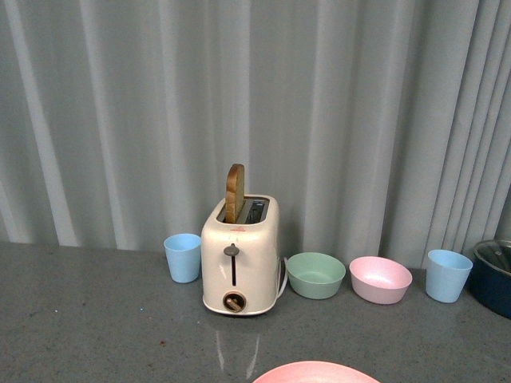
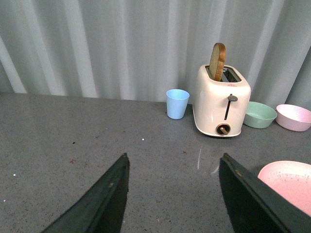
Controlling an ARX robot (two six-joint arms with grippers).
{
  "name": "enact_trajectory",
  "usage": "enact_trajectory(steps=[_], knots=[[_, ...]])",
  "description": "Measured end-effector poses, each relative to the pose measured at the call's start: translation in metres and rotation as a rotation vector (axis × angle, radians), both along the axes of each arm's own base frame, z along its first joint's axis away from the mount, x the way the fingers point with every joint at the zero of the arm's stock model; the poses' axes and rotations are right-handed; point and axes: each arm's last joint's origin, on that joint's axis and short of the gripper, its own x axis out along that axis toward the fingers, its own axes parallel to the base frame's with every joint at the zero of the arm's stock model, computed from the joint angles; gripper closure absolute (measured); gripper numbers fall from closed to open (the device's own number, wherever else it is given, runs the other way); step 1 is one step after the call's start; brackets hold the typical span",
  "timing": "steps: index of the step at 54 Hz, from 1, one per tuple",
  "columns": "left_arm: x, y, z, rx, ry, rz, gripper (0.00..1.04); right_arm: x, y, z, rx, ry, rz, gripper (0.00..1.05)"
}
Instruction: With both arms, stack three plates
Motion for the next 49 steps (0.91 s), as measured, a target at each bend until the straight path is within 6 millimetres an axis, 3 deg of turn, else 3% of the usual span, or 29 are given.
enact_trajectory(steps=[13, 16, 20, 27, 38, 43, 49], knots=[[0.0, 0.0, 0.0, 0.0, 0.0, 0.0, 0.05, 0.0, 0.0, 0.0, 0.0, 0.0, 0.0, 0.07], [0.0, 0.0, 0.0, 0.0, 0.0, 0.0, 0.08, 0.0, 0.0, -0.001, 0.005, 0.014, -0.015, 0.07], [0.0, 0.0, 0.0, 0.0, 0.0, 0.002, 0.07, 0.004, -0.003, 0.006, 0.013, 0.257, -0.228, 0.07], [0.0, 0.0, 0.0, 0.0, 0.0, 0.0, 0.07, 0.023, -0.016, 0.024, 0.023, 0.246, -0.252, 0.07], [0.0, 0.0, 0.0, 0.0, 0.0, 0.0, 0.07, 0.08, -0.06, 0.057, 0.062, 0.225, -0.256, 0.07], [0.0, 0.0, 0.0, 0.0, 0.0, 0.0, 0.07, 0.116, -0.086, 0.053, 0.1, 0.325, -0.278, 0.07], [0.0, 0.0, 0.0, 0.0, 0.0, 0.0, 0.07, 0.156, -0.117, 0.033, 0.156, 0.493, -0.309, 0.07]])
